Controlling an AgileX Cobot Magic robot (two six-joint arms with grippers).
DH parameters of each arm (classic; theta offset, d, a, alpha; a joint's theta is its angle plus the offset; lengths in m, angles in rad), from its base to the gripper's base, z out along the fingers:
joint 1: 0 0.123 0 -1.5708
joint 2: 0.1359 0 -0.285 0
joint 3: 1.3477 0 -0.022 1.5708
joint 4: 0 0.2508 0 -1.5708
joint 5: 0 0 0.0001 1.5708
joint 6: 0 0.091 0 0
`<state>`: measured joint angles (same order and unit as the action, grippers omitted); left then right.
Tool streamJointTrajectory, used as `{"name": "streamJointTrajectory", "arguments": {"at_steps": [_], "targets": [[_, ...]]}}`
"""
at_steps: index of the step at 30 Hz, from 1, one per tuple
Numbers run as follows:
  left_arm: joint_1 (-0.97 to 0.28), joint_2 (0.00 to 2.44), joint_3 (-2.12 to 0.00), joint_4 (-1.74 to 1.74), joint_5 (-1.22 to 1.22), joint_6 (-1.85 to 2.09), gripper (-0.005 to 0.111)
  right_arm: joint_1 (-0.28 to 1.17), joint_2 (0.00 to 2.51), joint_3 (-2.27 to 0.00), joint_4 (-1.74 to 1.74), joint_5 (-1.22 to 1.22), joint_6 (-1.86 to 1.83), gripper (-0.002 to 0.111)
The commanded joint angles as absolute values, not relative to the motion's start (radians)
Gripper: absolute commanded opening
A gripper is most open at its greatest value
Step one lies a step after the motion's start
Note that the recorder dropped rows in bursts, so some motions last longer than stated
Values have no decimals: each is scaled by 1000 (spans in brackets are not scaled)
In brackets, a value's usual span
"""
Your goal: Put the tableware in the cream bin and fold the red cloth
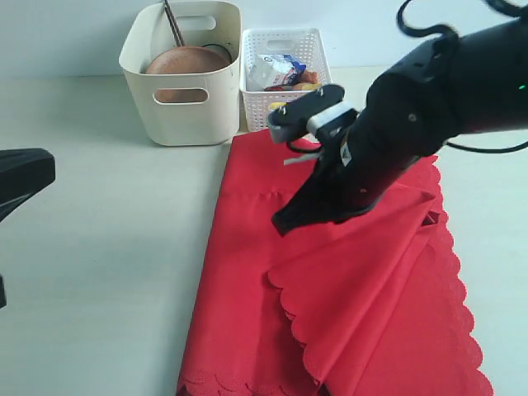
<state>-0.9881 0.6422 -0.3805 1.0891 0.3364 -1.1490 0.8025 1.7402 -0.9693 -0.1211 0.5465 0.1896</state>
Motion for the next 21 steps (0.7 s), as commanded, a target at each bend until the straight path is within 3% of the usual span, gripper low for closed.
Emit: {"name": "streamJointTrajectory", "arguments": {"at_steps": [1,12,21], "targets": [[-986,592,-331,1100,325,-1186,1,803,1825,-964,-161,599,176,0],[-986,595,-325,1096,323,-1190,1,791,1920,-964,-323,768,248,0],[-986,595,-325,1094,311,-1190,1,618,1957,-964,-403,937,329,0]]}}
